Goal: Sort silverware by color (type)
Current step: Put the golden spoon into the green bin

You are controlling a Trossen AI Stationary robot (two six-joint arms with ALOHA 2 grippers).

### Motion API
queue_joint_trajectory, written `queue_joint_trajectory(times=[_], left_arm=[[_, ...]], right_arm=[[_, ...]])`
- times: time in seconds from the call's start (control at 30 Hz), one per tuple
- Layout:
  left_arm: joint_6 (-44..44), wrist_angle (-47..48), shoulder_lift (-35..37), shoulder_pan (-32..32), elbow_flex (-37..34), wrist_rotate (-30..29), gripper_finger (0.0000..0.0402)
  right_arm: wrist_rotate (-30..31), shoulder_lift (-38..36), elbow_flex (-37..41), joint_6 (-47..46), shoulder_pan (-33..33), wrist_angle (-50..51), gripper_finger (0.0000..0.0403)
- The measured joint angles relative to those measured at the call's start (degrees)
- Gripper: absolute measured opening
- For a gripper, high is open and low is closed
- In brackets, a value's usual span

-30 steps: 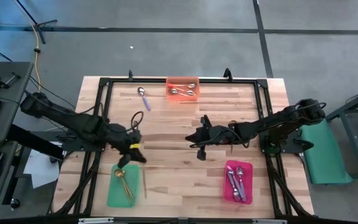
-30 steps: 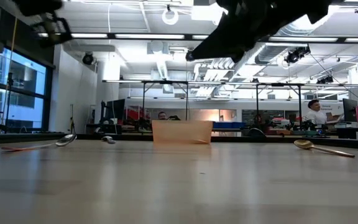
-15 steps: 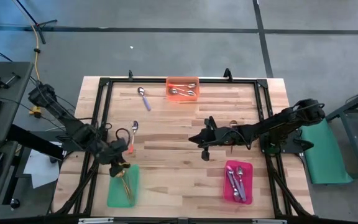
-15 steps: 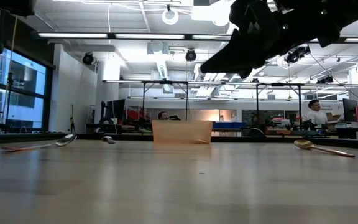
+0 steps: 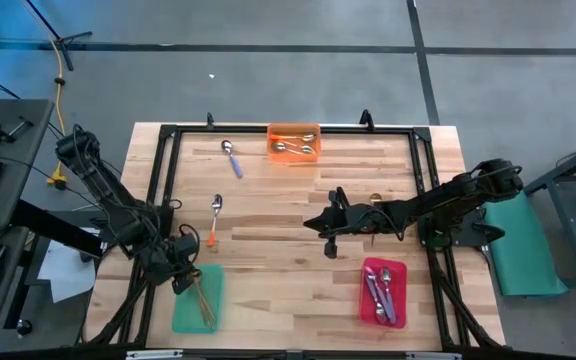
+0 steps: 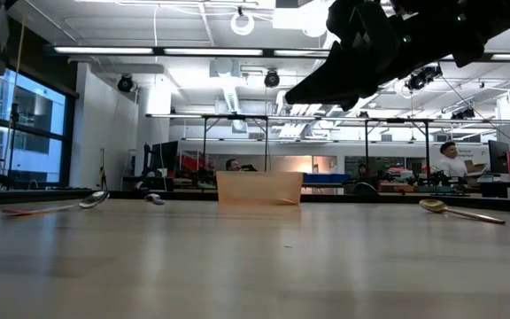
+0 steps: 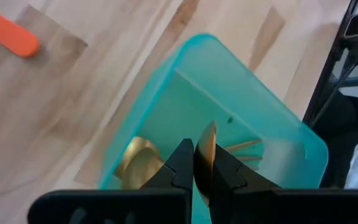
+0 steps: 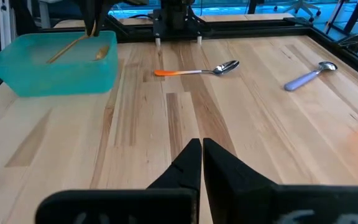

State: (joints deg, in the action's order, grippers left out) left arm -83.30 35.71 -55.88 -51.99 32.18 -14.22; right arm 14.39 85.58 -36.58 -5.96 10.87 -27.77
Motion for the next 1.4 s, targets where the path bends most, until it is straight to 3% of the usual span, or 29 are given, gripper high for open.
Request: queue_joint_trajectory(times=[0.23,0.67,0.9,1.03,1.1,1.2,1.27,1.4], left_arm=[[-1.0,-2.1,-4.0,-2.1,-0.4,0.4,0.0013],[3.4,1.4,-4.2,-2.2,2.5,-0.2,0.0089],[8.9,10.7,-4.2,-2.2,8.7,-3.8,0.0092],[15.8,11.4,-4.0,-1.8,10.2,-8.8,0.0079],[21.9,7.5,-3.5,-0.5,9.3,-11.8,0.0064],[34.1,-4.3,-2.6,3.9,5.7,-11.4,0.003],[42.5,-14.8,-2.1,7.6,2.6,-8.1,0.0009],[56.0,-32.7,-2.1,16.0,-3.9,1.9,0.0006]], right_arm=[[0.0,0.0,0.0,1.3,0.0,0.1,0.0],[0.0,0.0,0.0,1.7,0.0,0.1,0.0],[0.0,0.0,0.0,2.7,0.0,0.1,0.0],[0.0,0.0,0.0,4.3,0.0,0.1,0.0],[0.0,0.0,0.0,5.9,0.0,0.1,0.0],[-1.4,0.0,0.0,9.1,0.0,0.1,0.0],[-4.9,0.0,0.0,10.7,-0.9,-0.1,0.0],[-10.9,0.0,0.0,12.4,-3.2,-1.0,0.0]])
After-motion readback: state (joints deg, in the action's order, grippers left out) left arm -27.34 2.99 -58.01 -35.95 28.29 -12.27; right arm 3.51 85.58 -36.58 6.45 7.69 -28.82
